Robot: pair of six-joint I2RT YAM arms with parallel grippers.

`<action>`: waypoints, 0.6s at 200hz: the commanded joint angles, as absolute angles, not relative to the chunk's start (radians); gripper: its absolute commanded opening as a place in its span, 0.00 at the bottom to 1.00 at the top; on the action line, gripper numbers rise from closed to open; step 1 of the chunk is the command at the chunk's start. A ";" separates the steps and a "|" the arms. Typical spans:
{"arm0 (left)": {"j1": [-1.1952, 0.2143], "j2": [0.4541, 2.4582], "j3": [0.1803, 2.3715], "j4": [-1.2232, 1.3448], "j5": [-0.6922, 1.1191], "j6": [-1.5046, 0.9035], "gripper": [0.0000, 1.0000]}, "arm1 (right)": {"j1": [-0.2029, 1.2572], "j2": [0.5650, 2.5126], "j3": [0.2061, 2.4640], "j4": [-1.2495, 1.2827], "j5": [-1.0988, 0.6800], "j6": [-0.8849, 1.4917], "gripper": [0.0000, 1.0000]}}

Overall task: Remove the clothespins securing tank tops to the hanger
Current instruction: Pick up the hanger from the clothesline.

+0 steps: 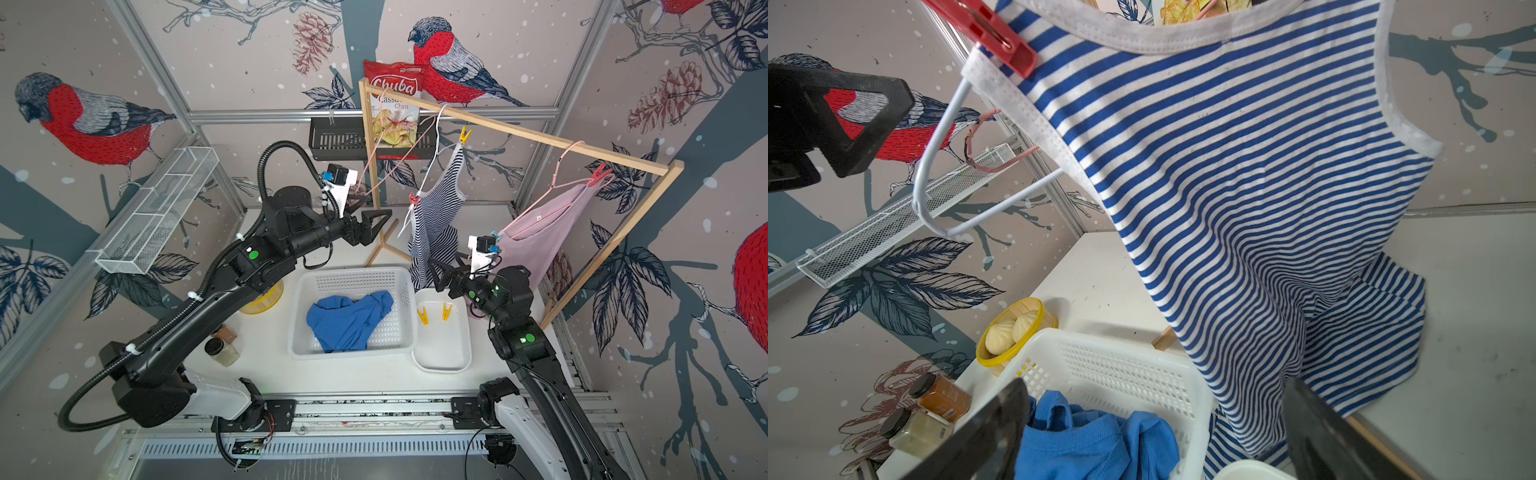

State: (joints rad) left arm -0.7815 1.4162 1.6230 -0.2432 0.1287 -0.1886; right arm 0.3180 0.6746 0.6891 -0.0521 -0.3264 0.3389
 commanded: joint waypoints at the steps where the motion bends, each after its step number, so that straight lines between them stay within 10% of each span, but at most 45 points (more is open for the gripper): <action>1: -0.809 1.428 1.623 -0.187 0.148 -0.199 0.82 | 0.317 0.676 0.681 -0.003 -0.341 0.348 0.95; 120: -0.927 1.600 1.728 -0.218 -0.088 -0.153 0.67 | 0.316 0.693 0.686 0.002 -0.350 0.332 0.95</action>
State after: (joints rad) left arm -0.9234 1.5719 1.7023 -0.2436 -0.0788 -0.1585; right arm 0.3180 0.6899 0.6762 -0.0097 -0.3473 0.3393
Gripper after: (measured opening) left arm 0.687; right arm 0.945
